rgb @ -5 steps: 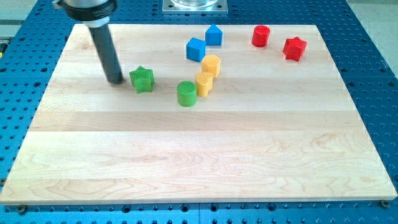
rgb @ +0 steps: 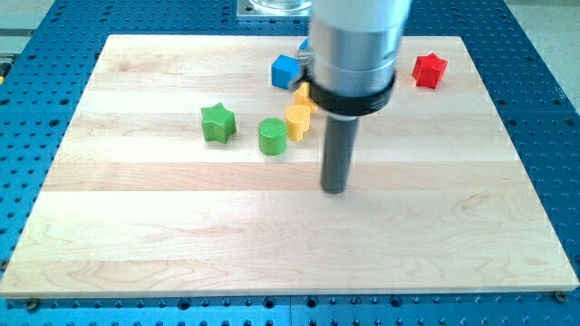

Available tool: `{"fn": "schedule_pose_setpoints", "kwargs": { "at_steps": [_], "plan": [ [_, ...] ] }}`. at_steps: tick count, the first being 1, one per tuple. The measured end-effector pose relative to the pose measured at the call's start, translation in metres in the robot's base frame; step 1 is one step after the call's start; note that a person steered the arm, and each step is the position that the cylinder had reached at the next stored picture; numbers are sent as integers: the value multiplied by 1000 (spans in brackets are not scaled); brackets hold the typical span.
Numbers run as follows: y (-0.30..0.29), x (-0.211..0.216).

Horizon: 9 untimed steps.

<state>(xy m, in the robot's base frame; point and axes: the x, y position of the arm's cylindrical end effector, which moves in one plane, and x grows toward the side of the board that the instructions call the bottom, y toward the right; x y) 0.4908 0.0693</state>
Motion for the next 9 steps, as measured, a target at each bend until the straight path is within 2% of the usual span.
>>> {"fn": "schedule_pose_setpoints", "kwargs": {
  "at_steps": [1, 4, 5, 7, 8, 9],
  "plan": [
    [23, -1],
    [38, 0],
    [-7, 23],
    [-227, 8],
    [-248, -83],
    [-215, -143]
  ]
}}
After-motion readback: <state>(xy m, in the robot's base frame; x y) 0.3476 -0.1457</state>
